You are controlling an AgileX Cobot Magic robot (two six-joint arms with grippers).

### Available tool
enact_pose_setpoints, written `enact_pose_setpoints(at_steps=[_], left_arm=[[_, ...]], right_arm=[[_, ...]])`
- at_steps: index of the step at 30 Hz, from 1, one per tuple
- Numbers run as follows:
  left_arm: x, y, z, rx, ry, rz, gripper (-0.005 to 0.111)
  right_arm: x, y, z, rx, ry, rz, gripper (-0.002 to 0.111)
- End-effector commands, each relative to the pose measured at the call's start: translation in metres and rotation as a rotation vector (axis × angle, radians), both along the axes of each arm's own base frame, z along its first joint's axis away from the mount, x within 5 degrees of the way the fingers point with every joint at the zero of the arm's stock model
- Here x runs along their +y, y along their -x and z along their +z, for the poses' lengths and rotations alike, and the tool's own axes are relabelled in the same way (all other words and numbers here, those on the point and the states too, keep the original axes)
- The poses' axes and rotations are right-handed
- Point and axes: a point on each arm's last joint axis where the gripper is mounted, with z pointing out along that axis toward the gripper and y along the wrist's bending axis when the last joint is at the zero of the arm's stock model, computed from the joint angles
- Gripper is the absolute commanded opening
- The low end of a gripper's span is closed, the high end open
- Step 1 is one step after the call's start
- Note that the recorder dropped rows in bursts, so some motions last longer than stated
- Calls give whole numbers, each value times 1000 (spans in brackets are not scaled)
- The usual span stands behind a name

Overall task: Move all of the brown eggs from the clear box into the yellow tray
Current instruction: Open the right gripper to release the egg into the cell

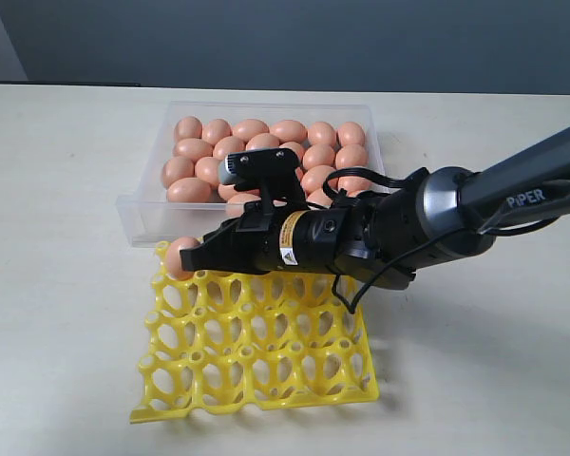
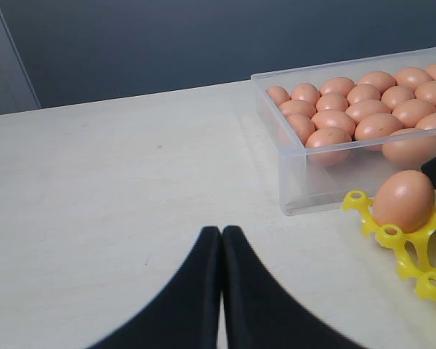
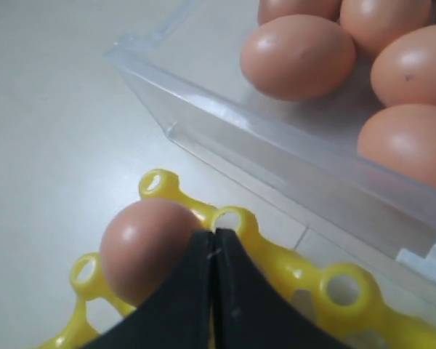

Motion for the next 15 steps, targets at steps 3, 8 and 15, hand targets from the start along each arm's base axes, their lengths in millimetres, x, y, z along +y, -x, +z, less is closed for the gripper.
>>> enact_pose_setpoints(at_steps=[3, 8, 15], left_arm=[[0, 0, 0, -11, 1, 4, 0], [0, 0, 0, -11, 1, 4, 0], [0, 0, 0, -11, 1, 4, 0]], right_arm=[[5, 1, 5, -10, -60, 16, 0], [6, 2, 7, -15, -85, 33, 0], [-9, -18, 25, -50, -81, -55, 0]])
